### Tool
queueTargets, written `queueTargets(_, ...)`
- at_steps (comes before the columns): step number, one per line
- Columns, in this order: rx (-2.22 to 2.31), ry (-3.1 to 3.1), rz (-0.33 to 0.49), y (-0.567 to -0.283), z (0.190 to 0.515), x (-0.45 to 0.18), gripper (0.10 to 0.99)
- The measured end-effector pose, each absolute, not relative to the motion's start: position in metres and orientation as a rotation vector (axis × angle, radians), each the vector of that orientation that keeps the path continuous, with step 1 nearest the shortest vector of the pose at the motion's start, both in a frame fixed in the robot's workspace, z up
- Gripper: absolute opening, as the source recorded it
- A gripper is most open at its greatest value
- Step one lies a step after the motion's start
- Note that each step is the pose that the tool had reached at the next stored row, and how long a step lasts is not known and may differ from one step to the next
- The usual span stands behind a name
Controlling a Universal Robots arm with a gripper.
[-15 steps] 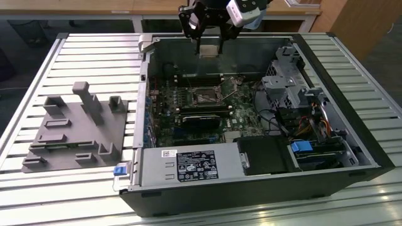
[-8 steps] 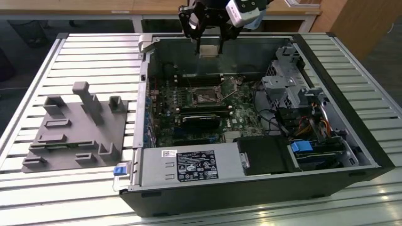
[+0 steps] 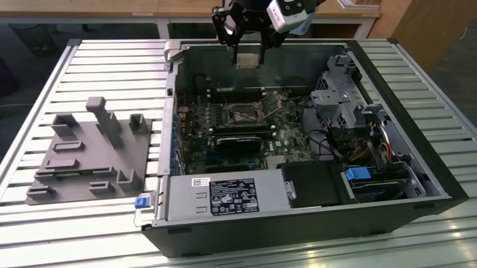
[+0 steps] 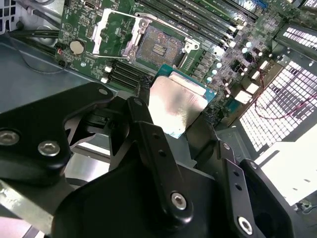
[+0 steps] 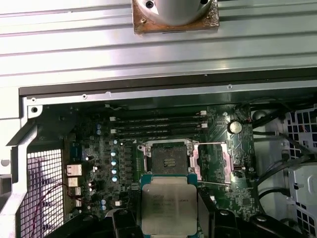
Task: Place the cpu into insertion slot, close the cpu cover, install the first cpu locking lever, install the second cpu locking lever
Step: 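Place the cpu into insertion slot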
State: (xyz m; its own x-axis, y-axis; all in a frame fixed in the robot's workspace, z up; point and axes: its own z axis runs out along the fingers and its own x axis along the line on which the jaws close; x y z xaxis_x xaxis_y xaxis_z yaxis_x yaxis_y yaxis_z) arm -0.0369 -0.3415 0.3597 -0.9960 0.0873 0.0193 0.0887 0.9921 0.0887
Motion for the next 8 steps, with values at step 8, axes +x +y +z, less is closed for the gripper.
queueTargets(8, -0.174, -3.119, -0.140, -0.3415, 0.3592, -0.0369, 0.541)
